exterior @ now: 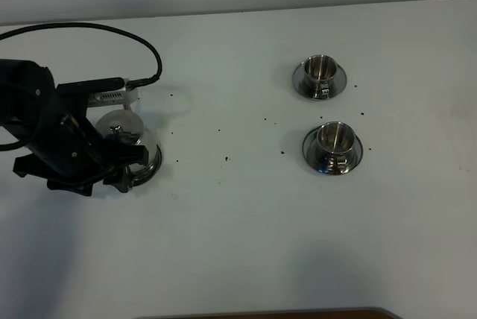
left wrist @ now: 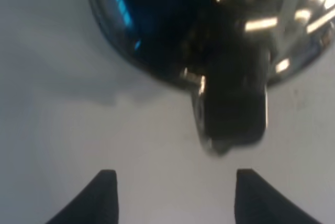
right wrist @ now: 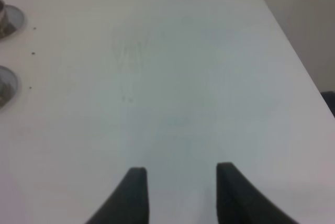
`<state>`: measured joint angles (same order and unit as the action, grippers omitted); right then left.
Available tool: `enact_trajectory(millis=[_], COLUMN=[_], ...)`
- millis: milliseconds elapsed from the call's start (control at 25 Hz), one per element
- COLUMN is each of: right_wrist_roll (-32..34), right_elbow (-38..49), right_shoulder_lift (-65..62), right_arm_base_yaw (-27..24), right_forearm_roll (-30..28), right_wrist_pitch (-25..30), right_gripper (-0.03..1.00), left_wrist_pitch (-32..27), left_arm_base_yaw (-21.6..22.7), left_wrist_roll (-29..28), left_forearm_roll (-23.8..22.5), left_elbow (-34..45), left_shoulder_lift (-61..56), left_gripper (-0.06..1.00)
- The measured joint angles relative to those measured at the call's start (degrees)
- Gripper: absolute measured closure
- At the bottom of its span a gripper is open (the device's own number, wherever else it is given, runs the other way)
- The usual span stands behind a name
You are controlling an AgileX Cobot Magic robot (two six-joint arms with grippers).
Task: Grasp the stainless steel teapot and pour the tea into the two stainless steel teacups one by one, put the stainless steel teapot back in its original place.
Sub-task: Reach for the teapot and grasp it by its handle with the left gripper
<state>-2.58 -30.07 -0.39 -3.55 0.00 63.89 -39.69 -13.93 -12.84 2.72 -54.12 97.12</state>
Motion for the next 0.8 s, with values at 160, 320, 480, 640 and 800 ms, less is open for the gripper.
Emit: enact_trajectory(millis=[160,320,480,640,800], right_wrist_roll=[0.00,0.00,0.00,0.00,0.00], right_elbow=[0.00,0.00,0.00,0.00,0.00], right_shoulder_lift=[0.00,0.00,0.00,0.00,0.00], right_arm_base_yaw=[0.00,-0.06,-0.17,-0.17,-0.17], right_forearm_roll=[0.00,0.00,0.00,0.00,0.00], right_wrist_pitch=[0.00,0.00,0.00,0.00,0.00], right_gripper=[0.65,0.65,0.65,0.66,0.68], left_wrist_pitch=[2.02,3.33,4.96,6.69,7.99], left_arm_base_yaw=[0.00,0.00,0.00,0.00,0.00], left_wrist_roll=[0.00,0.53,0.84,0.89,1.17], left_forearm_roll=[-0.14,-0.14,0.02,0.04,0.19], left_elbow=[-1.54,-1.88,-1.88,-1.88,-1.88], left_shoulder_lift=[0.47,1.17,2.40,3.14,3.26], left_gripper=[0.39,0.39,0.39,0.39,0.39])
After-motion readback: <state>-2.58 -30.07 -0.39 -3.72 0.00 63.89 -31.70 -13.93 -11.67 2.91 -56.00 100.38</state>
